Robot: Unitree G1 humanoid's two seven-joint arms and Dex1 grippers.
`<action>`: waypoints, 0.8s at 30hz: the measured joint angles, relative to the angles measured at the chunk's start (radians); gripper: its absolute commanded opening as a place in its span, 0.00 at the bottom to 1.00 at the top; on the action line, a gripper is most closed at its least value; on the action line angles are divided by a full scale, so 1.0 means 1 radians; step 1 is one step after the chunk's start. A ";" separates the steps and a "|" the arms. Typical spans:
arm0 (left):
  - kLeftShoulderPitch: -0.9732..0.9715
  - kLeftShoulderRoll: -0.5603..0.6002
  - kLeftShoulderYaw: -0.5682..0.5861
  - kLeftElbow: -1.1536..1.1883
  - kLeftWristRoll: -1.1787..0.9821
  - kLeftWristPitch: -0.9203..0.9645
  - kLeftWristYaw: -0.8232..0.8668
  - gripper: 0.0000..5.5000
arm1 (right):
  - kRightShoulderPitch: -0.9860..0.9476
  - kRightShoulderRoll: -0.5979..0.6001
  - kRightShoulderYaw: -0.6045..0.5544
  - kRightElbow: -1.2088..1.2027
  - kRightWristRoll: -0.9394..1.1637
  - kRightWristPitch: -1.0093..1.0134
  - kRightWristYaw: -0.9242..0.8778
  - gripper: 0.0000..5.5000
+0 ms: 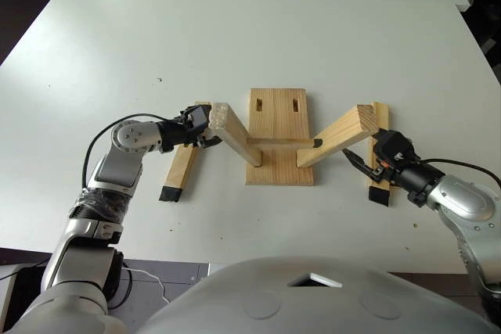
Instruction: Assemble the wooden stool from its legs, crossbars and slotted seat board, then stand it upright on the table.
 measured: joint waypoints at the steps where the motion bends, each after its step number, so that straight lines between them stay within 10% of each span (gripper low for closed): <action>1: -0.033 -0.005 0.000 0.016 0.000 -0.008 -0.003 0.64 | 0.010 -0.012 -0.008 -0.009 0.017 0.011 0.026 0.55; 13: -0.494 -0.274 -0.091 0.685 0.162 -0.443 0.106 0.64 | -0.079 -0.021 0.120 -0.054 0.247 0.140 0.162 0.55; 24: -0.510 -0.354 -0.136 0.930 0.262 -0.612 0.197 0.64 | -0.116 -0.046 0.262 -0.033 0.301 0.173 0.236 0.55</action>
